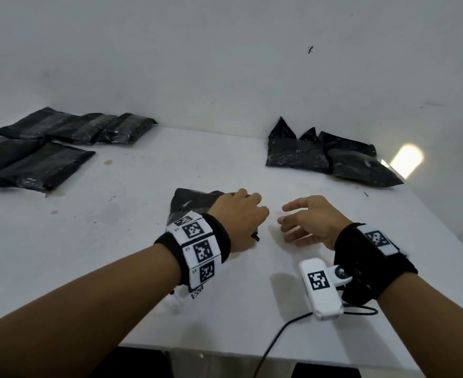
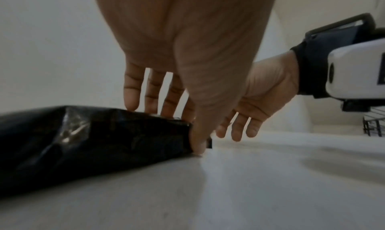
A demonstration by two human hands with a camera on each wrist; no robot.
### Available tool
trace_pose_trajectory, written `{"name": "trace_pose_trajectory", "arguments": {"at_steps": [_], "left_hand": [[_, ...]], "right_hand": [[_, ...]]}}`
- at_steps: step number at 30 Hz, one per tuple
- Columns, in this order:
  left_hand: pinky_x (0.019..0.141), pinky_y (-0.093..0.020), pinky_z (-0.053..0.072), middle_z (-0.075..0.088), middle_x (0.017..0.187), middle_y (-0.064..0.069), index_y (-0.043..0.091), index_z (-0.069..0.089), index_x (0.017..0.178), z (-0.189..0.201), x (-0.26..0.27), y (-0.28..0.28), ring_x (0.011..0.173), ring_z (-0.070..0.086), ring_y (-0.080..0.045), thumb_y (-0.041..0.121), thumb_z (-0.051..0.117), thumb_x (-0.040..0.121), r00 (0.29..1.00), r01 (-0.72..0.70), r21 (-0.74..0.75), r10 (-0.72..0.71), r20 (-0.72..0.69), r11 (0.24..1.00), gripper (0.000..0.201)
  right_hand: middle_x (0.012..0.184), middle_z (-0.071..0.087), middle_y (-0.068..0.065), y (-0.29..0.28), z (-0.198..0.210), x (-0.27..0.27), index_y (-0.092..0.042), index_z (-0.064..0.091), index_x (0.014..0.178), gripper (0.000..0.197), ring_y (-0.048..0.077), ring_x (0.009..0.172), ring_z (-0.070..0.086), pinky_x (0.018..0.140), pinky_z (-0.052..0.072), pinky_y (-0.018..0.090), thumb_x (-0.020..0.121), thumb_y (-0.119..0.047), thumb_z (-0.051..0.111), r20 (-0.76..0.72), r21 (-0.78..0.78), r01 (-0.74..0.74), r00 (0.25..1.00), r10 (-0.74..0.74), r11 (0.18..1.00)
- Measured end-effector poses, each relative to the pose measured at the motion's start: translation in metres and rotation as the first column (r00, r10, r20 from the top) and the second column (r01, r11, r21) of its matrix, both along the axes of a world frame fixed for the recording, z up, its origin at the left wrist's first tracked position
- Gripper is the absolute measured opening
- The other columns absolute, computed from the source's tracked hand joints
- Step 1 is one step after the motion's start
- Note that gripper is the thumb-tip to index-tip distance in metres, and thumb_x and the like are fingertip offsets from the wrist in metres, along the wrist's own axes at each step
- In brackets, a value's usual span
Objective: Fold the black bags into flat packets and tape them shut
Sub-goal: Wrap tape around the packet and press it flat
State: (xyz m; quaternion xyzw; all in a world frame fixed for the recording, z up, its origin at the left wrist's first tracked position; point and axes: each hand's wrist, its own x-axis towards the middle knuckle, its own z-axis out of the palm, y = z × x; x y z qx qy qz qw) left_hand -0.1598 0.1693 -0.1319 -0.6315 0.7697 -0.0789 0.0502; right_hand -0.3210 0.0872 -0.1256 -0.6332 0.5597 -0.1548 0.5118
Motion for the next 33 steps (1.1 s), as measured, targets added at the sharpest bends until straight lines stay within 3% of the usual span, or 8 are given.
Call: {"name": "trace_pose_trajectory", "arguments": {"at_steps": [5, 8, 11, 14, 18, 22, 27, 33], "left_hand": [[0.066, -0.035, 0.033, 0.055, 0.112, -0.005, 0.013, 0.060, 0.104, 0.003, -0.004, -0.008, 0.101, 0.054, -0.027, 0.021, 0.047, 0.097, 0.998, -0.019, -0.042, 0.022, 0.066, 0.999, 0.016], [0.067, -0.035, 0.036, 0.061, 0.101, -0.005, 0.015, 0.066, 0.103, 0.020, 0.010, -0.008, 0.090, 0.059, -0.029, 0.024, 0.045, 0.096, 0.972, -0.128, -0.146, 0.094, -0.216, 0.981, 0.024], [0.064, -0.037, 0.045, 0.064, 0.076, -0.002, 0.011, 0.071, 0.090, 0.040, 0.033, -0.001, 0.074, 0.063, -0.025, 0.031, 0.050, 0.096, 0.842, -0.224, -0.323, 0.016, -0.539, 0.919, 0.029], [0.066, -0.021, 0.053, 0.069, 0.071, 0.011, 0.015, 0.078, 0.087, 0.059, 0.054, 0.004, 0.067, 0.066, -0.003, 0.024, 0.061, 0.090, 0.530, -0.457, -0.399, -0.116, -0.840, 0.795, 0.020], [0.067, -0.030, 0.059, 0.072, 0.084, -0.005, 0.009, 0.074, 0.090, 0.070, 0.073, 0.010, 0.074, 0.069, -0.018, 0.012, 0.058, 0.096, -0.112, -0.611, -0.143, -0.264, -0.958, 0.778, 0.017], [0.064, -0.029, 0.060, 0.064, 0.085, -0.008, 0.005, 0.063, 0.090, 0.058, 0.088, 0.024, 0.070, 0.064, -0.019, 0.006, 0.049, 0.100, -0.429, -0.625, 0.076, -0.260, -0.865, 0.777, 0.017], [0.064, -0.033, 0.060, 0.067, 0.094, -0.019, -0.003, 0.059, 0.097, 0.033, 0.111, 0.045, 0.079, 0.070, -0.027, -0.005, 0.047, 0.096, -0.519, -0.579, 0.184, -0.185, -0.835, 0.794, 0.012], [0.070, -0.042, 0.059, 0.059, 0.086, -0.017, -0.007, 0.061, 0.087, 0.016, 0.123, 0.068, 0.076, 0.066, -0.030, -0.003, 0.053, 0.086, -0.560, -0.471, 0.276, -0.042, -0.827, 0.838, 0.009]], "right_hand": [[0.096, 0.073, 0.017, 0.002, 0.004, -0.015, -0.010, 0.063, 0.110, 0.026, 0.023, 0.063, 0.068, 0.061, 0.054, 0.029, 0.087, -0.012, 0.073, -0.013, -0.007, -0.016, 1.000, 0.016, 1.000], [0.091, 0.072, 0.015, 0.003, 0.001, -0.013, -0.007, 0.063, 0.111, 0.023, 0.023, 0.064, 0.068, 0.060, 0.055, 0.029, 0.089, -0.010, 0.069, 0.012, 0.000, -0.038, 0.999, 0.038, 0.999], [0.088, 0.071, 0.017, 0.009, 0.000, -0.001, 0.000, 0.062, 0.113, 0.021, 0.024, 0.064, 0.068, 0.060, 0.056, 0.030, 0.093, -0.007, 0.063, 0.059, 0.025, -0.078, 0.995, 0.077, 0.997], [0.091, 0.070, 0.022, 0.020, 0.001, 0.017, 0.009, 0.059, 0.114, 0.030, 0.030, 0.069, 0.070, 0.064, 0.059, 0.035, 0.097, -0.015, 0.061, 0.144, 0.122, -0.141, 0.982, 0.123, 0.982], [0.110, 0.069, 0.028, 0.029, 0.005, 0.044, 0.004, 0.057, 0.113, 0.060, 0.040, 0.094, 0.070, 0.079, 0.059, 0.044, 0.094, -0.053, 0.056, 0.327, 0.338, -0.293, 0.928, 0.180, 0.894], [0.123, 0.064, 0.027, 0.033, 0.010, 0.061, -0.003, 0.061, 0.101, 0.054, 0.037, 0.107, 0.067, 0.083, 0.059, 0.042, 0.089, -0.055, 0.058, 0.528, 0.448, -0.359, 0.845, 0.082, 0.819], [0.116, 0.059, 0.023, 0.029, 0.003, 0.075, 0.005, 0.052, 0.132, 0.046, 0.041, 0.102, 0.067, 0.077, 0.061, 0.044, 0.095, -0.021, 0.062, 0.655, 0.431, -0.215, 0.742, -0.140, 0.876], [0.112, 0.066, 0.020, 0.028, -0.002, 0.086, -0.005, 0.056, 0.111, 0.017, 0.032, 0.090, 0.070, 0.063, 0.061, 0.044, 0.095, -0.002, 0.059, 0.674, 0.344, -0.127, 0.723, -0.151, 0.930]]}}
